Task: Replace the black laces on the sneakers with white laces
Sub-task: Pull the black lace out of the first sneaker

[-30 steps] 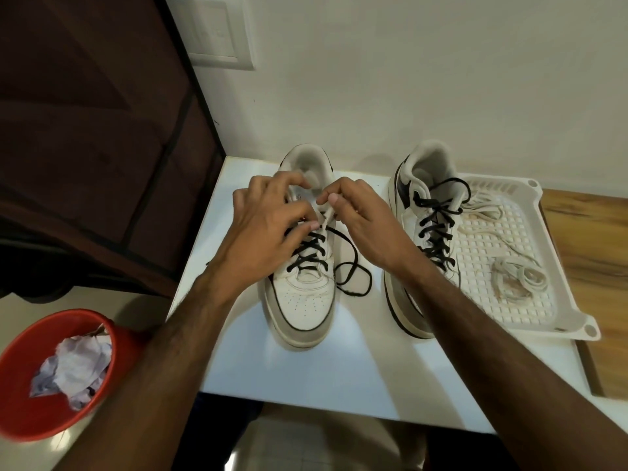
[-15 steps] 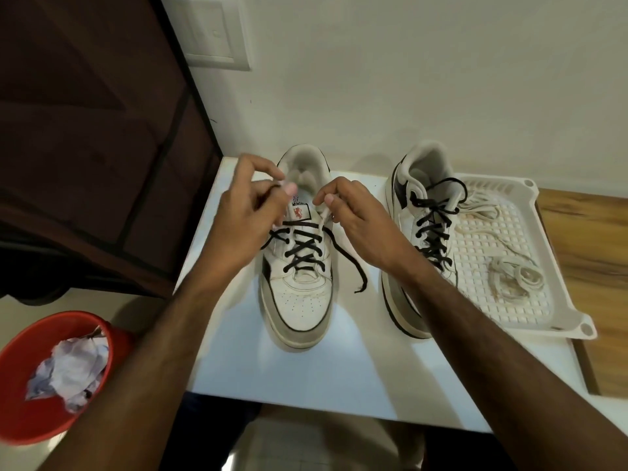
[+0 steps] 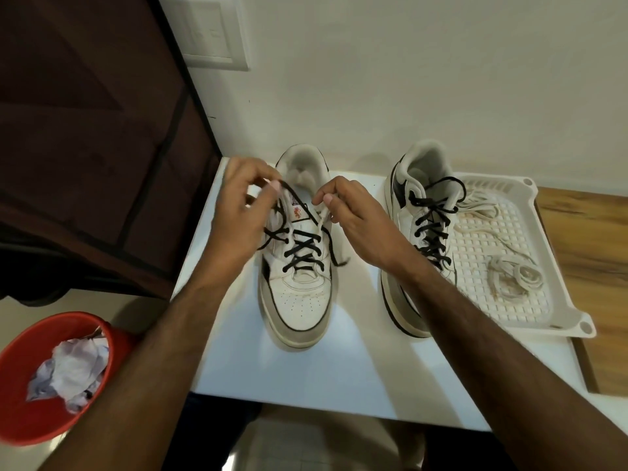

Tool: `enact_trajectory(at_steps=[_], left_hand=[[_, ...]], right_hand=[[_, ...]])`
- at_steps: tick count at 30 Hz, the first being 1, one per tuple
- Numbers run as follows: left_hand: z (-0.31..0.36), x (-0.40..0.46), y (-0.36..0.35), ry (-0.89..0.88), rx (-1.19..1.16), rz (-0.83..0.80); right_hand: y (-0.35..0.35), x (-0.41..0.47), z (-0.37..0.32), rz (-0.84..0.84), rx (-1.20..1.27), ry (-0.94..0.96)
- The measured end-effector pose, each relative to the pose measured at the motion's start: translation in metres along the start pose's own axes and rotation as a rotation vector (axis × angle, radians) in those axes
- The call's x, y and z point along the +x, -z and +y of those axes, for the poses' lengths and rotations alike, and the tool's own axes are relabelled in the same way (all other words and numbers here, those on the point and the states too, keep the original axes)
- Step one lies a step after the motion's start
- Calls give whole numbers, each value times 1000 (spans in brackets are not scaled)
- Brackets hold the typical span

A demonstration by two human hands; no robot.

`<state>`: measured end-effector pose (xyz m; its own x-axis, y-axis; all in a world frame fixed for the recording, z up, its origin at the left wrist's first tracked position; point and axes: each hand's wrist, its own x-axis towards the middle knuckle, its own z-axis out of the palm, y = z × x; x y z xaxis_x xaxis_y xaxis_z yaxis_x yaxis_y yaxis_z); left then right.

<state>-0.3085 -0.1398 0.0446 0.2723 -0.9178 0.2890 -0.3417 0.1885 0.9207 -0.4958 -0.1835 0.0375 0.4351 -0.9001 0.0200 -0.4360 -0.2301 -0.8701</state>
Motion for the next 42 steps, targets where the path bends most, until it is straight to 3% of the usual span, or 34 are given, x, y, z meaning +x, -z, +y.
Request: enact_trajectory(at_steps=[3,5,7,10,12,19,23,25,27,29,31,33,35,38,40,42], left_hand=[[6,4,10,168,-600,101],[10,2,13,236,-803,58],[10,1,14,197,-581,-41],[3,-8,9,-88,283,-359],[0,-13,1,-236,625,-456],[-5,-9,-2,-362,651,-389],[-5,-3,-1,-213,489,-88],[-7,5,5,-32,183,144],[-5,11,15,171,-178,277],[-3,12,30,201,-345,197],[2,10,42,167,-422,-49],[3,6,48,218,-303,-316],[1,1,48,276,24,-530],[0,-4,43,375,414,-732],[1,-4,40,294,585,-642],[3,-1,35,98,710,-332]], right_hand=[[0,0,0,-6,2,-5],[0,0,0,-5,0,-2],[-1,0,1,-2,-1,-1],[-1,0,1,6,4,-5],[-1,0,1,7,6,-4],[-1,0,0,5,6,2],[1,0,-1,-4,7,-6],[2,-1,-2,-8,6,-3],[2,-1,-2,-8,13,-2],[2,-1,-2,-9,18,-2],[1,0,-2,-7,18,0],[1,1,-2,-4,9,-2],[1,1,-2,0,0,-4],[-1,1,-2,40,-76,24],[-3,-1,-3,95,-190,70],[-5,-5,-6,131,-322,158]])
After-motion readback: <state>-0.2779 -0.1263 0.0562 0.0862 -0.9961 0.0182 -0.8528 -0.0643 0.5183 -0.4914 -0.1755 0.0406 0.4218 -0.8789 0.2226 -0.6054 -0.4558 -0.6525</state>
